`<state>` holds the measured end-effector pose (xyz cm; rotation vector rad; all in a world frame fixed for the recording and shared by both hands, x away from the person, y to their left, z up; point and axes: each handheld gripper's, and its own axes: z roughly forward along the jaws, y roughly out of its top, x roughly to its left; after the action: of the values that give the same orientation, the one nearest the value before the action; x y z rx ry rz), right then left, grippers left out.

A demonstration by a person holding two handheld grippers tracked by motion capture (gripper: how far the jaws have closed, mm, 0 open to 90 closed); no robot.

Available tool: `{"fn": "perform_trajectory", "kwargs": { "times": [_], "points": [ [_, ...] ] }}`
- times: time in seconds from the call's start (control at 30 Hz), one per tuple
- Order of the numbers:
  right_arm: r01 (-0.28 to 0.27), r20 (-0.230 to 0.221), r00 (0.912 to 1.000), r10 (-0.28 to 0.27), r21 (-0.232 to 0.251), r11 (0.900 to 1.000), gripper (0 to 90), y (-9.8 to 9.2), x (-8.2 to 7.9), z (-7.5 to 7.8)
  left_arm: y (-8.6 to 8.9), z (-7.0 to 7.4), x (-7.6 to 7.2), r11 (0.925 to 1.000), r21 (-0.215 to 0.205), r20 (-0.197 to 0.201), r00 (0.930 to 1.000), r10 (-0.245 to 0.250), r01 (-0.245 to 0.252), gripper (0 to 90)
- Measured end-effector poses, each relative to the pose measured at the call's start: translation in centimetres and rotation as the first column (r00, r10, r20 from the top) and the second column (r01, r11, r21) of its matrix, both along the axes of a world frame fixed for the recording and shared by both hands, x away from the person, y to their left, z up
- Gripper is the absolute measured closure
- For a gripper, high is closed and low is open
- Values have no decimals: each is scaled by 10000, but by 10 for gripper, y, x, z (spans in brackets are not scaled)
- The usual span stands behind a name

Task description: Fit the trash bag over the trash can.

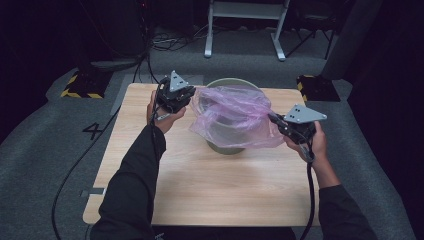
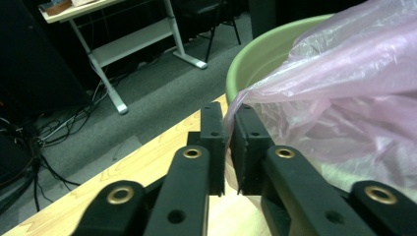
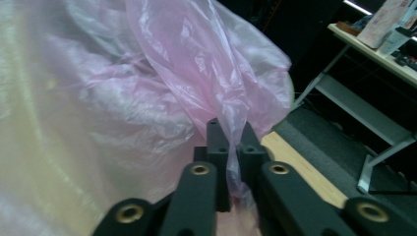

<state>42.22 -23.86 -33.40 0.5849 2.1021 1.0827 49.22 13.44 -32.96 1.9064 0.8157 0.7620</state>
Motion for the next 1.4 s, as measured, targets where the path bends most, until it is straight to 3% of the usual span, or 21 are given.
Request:
{"fn": "perform_trajectory", "kwargs": {
  "times": [0.1,0.2,0.3,0.43,0.57,0.67,0.77,0.9,1.03,1.17,1.33,1.4],
  "points": [
    [478,129,9988,-482,251,9985,900,-3,15,-1,-1,-4,6,9999,26,-18,9999,100,-100,862],
    [907,-67,9959,-904,884,9919,900,-3,32,-1,-2,-9,14,10000,30,-277,9996,93,-92,896],
    [1262,-297,9919,-1235,1204,9847,900,-5,44,-2,-4,-15,22,9998,-100,-576,9982,156,-162,897],
    [1820,-1223,9792,-1620,1746,9677,900,-13,67,-10,-7,-26,32,9995,-254,-1009,9948,157,-183,898],
    [1927,-2057,9679,-1447,2366,9523,900,-16,83,-19,-10,-35,37,9979,-631,-1384,9903,83,-172,898],
    [1931,-2441,9614,-1273,2685,9437,900,-15,92,-25,-12,-40,41,9966,-808,-1598,9871,57,-189,899],
    [2076,-2371,9598,-1503,2390,9486,900,-9,97,-24,-18,-44,44,9979,-643,-1728,9850,3,-115,899],
    [2182,-2410,9575,-1584,2462,9443,900,-5,102,-24,-17,-49,44,9934,-1147,-1902,9813,-292,73,899],
    [1734,-2667,9590,-962,2829,9433,900,-13,102,-27,-17,-49,39,9896,-1363,-1932,9785,-728,467,900],
    [1311,-2767,9599,-445,3030,9439,900,-19,95,-28,-14,-50,27,9871,-1243,-1837,9753,-1223,1004,899],
    [572,-2721,9620,240,2866,9563,900,-25,80,-27,-9,-48,8,9800,-931,-1692,9671,-1897,1760,899],
    [372,-2672,9629,382,2713,9618,900,-26,73,-25,-4,-46,-1,9794,-834,-1512,9691,-1948,1839,899]
  ]
}}
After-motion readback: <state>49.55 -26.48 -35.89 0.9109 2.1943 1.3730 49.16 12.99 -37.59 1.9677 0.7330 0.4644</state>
